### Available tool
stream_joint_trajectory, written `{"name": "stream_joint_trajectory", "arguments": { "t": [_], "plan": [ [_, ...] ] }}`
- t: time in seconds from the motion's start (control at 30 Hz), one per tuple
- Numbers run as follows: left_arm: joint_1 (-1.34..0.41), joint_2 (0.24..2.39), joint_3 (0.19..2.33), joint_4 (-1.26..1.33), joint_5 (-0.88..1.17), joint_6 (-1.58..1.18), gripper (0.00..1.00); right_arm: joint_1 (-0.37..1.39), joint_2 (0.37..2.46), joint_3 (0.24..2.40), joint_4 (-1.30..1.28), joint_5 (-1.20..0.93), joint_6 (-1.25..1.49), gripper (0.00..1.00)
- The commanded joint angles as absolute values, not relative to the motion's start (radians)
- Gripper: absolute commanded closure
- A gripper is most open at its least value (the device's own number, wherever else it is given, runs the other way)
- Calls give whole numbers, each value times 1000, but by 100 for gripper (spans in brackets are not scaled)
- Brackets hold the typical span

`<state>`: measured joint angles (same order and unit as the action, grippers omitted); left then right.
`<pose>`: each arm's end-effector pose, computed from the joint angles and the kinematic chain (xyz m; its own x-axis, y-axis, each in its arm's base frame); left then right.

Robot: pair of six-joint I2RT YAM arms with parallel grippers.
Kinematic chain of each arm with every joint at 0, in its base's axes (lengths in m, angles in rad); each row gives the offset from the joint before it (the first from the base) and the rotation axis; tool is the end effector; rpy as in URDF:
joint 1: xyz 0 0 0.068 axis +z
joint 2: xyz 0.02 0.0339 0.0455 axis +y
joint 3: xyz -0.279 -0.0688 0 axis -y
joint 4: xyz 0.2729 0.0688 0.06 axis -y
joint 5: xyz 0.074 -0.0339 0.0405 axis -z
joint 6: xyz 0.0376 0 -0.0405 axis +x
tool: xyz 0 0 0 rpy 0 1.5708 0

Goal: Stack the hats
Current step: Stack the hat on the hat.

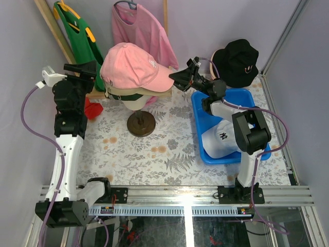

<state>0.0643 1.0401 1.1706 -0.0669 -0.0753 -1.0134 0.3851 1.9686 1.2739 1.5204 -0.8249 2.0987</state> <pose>0.2521 0.0191 0.4562 0.1515 -0.8382 -0.5239 -0.0197 0.5273 -0.8494 0.4008 0.1922 0.3153 -0.9621 0.2426 -0.1248 -0.2276 -0.4611 0.8577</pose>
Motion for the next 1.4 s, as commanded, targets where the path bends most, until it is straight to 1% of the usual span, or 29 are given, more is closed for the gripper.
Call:
{"name": "stream_joint_trajectory", "arguments": {
  "t": [0.0, 0.17, 0.27, 0.3, 0.4, 0.47, 0.57, 0.73, 0.8, 0.9, 1.03, 1.13, 1.17, 1.37],
  "plan": [
    [82, 1008, 1126, 8, -16, -1056, 31, 383, 1969, 1350, 1525, -858, 2180, 70],
    [87, 1007, 1099, 62, 50, -1069, 34, 382, 1967, 1369, 1489, -866, 2166, 69],
    [90, 1016, 1091, 92, 94, -1082, 39, 383, 1964, 1377, 1470, -870, 2159, 70],
    [91, 1021, 1092, 97, 111, -1084, 40, 382, 1965, 1380, 1466, -871, 2158, 72],
    [93, 1029, 1097, 98, 145, -1087, 45, 383, 1965, 1389, 1456, -874, 2157, 83],
    [95, 1027, 1095, 99, 156, -1089, 51, 383, 1962, 1394, 1449, -876, 2157, 90],
    [98, 1021, 1096, 91, 174, -1091, 56, 383, 1959, 1398, 1440, -879, 2153, 93],
    [102, 1007, 1093, 51, 210, -1080, 59, 382, 1957, 1408, 1426, -884, 2152, 95],
    [104, 996, 1082, 50, 216, -1085, 62, 383, 1957, 1413, 1420, -885, 2153, 96],
    [104, 985, 1072, 55, 227, -1096, 71, 381, 1957, 1429, 1410, -887, 2153, 96],
    [105, 977, 1080, 54, 235, -1103, 91, 378, 1955, 1446, 1396, -883, 2158, 96],
    [106, 977, 1093, 50, 253, -1107, 99, 377, 1959, 1454, 1394, -874, 2161, 96],
    [105, 978, 1098, 46, 258, -1108, 100, 377, 1960, 1456, 1395, -871, 2163, 96],
    [110, 962, 1119, 14, 254, -1106, 100, 373, 1966, 1460, 1394, -856, 2175, 95]
  ]
}}
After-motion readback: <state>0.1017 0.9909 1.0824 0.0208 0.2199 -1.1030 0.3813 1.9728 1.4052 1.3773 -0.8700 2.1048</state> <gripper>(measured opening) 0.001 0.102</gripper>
